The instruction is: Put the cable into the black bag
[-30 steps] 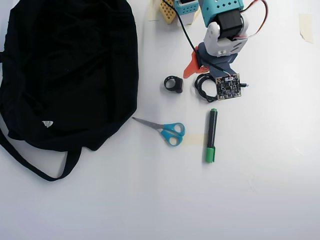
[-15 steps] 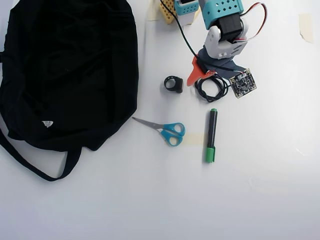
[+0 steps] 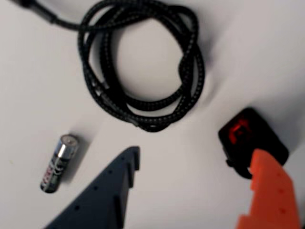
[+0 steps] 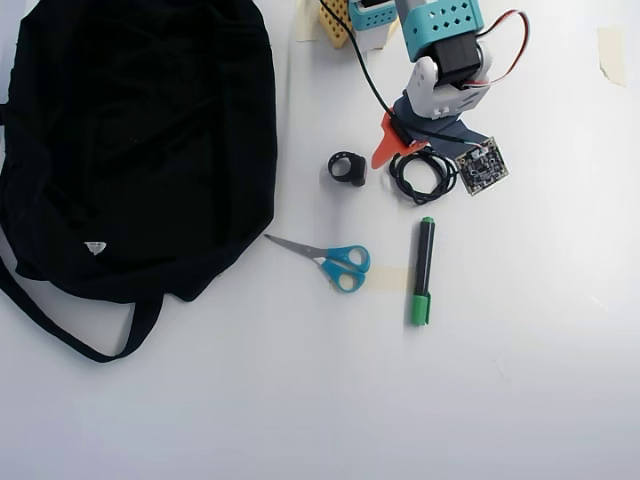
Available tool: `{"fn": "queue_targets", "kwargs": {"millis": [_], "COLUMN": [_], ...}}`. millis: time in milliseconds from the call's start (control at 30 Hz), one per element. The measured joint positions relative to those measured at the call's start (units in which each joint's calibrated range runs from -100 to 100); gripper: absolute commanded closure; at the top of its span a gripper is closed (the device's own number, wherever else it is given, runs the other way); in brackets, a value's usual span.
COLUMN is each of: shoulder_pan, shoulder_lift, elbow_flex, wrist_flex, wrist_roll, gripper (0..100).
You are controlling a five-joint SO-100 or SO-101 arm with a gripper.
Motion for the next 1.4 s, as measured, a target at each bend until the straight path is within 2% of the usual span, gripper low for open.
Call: {"fn": "queue_targets", "kwargs": {"millis": [300, 533, 900, 1400], "shoulder_pan": [-0.07, -0.07, -0.73, -2.42], "shoulder_lift": [0.0, 3.57, 12.12, 15.69], "elbow_flex": [0.0, 0.0, -4.56, -5.27], "wrist_flex": [-3.09, -8.07, -8.33, -8.5], "wrist_roll": [-5.03, -5.08, -5.08, -5.18], "gripper": [70, 70, 70, 70]}}
